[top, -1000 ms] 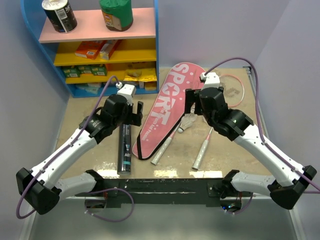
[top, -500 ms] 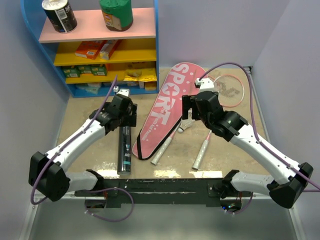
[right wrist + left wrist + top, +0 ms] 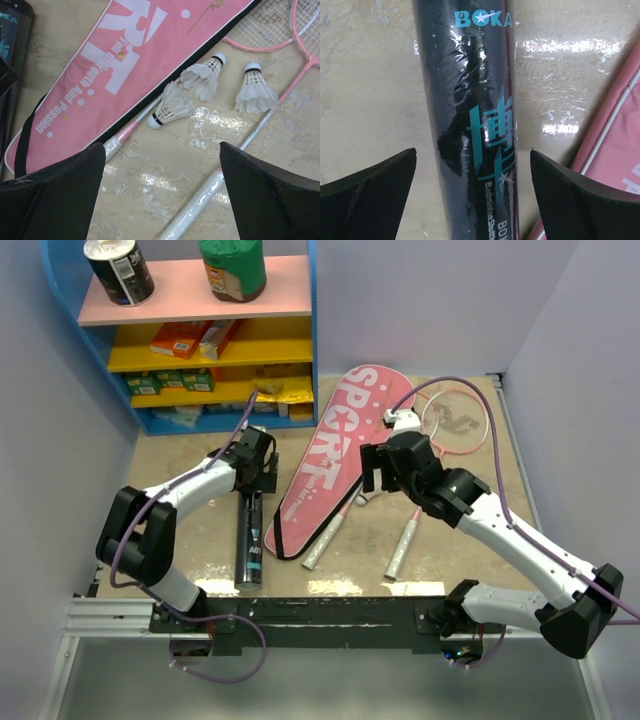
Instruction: Pack up the badminton gear
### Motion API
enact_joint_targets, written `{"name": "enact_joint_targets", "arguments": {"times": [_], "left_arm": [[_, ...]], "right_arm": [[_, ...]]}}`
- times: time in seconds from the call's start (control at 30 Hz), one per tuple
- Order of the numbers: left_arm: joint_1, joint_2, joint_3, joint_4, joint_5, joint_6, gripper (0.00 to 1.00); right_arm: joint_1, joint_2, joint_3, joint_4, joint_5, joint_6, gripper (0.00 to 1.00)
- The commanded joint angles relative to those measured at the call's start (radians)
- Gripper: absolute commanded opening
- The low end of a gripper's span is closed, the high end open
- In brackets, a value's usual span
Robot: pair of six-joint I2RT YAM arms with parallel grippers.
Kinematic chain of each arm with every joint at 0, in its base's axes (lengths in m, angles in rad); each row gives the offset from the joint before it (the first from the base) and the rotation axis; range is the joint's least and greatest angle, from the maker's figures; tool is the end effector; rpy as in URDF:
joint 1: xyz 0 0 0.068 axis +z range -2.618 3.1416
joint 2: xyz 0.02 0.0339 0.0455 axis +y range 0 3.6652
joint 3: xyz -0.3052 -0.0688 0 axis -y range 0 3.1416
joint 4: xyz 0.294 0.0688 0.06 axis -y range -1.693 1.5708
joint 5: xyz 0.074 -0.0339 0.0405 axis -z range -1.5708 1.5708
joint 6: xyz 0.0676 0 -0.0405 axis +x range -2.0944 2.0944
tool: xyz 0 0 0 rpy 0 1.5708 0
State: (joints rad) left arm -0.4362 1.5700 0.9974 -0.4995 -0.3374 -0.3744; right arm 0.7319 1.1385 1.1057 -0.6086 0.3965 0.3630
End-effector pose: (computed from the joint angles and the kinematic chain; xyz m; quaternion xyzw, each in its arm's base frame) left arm 0.3405 -0.1340 0.1888 -0.0119 0.9561 0.0536 0.2877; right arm 0.2385 0.1792 0.3594 -0.0740 0.8778 0.0784 0.4668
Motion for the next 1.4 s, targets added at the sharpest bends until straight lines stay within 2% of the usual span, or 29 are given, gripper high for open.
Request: {"name": "enact_joint_targets", "arguments": {"times": [0.0, 0.2, 0.37, 0.6, 0.7, 0.73, 0.8, 1.03, 1.17, 1.23, 1.3, 1.37], "left_arm": [[0.024, 0.054, 0.049, 0.071, -0.012, 0.031, 1.00], [0.091, 0.133, 0.069, 0.139, 0.084, 0.072, 0.99], [0.102, 0.162, 0.073, 0.191, 0.129, 0.103, 0.93], [0.102, 0.183, 0.047, 0.243, 0.169, 0.121, 0.66], [0.102, 0.186, 0.043, 0.253, 0.173, 0.127, 0.37], [0.102, 0.183, 0.043, 0.251, 0.175, 0.127, 0.19], [0.100, 0.151, 0.041, 0.251, 0.175, 0.127, 0.00], [0.087, -0.080, 0.098, 0.211, 0.314, 0.176, 0.00], [0.048, -0.235, 0.112, 0.173, 0.455, 0.224, 0.00], [0.030, -0.284, 0.078, 0.182, 0.515, 0.255, 0.00], [0.018, -0.352, 0.052, 0.202, 0.661, 0.285, 0.00], [-0.010, -0.407, 0.023, 0.202, 0.716, 0.316, 0.00]], "right_arm": [[-0.002, -0.019, -0.012, 0.040, -0.031, 0.005, 0.99], [-0.002, -0.031, -0.044, 0.072, -0.048, 0.014, 0.99], [-0.002, -0.034, -0.056, 0.079, -0.065, 0.028, 0.99], [0.000, -0.062, -0.079, 0.076, -0.085, 0.037, 0.99], [-0.002, -0.077, -0.087, 0.076, -0.091, 0.045, 0.99], [0.000, -0.082, -0.092, 0.073, -0.093, 0.048, 0.99], [-0.002, -0.091, -0.093, 0.072, -0.094, 0.048, 0.99], [0.000, -0.108, -0.040, 0.017, -0.151, 0.011, 0.98], [-0.003, -0.115, 0.037, -0.034, -0.238, -0.021, 0.96], [-0.002, -0.120, 0.101, -0.081, -0.289, -0.044, 0.95], [-0.002, -0.123, 0.153, -0.118, -0.387, -0.079, 0.95], [-0.002, -0.140, 0.178, -0.180, -0.433, -0.093, 0.94]]}}
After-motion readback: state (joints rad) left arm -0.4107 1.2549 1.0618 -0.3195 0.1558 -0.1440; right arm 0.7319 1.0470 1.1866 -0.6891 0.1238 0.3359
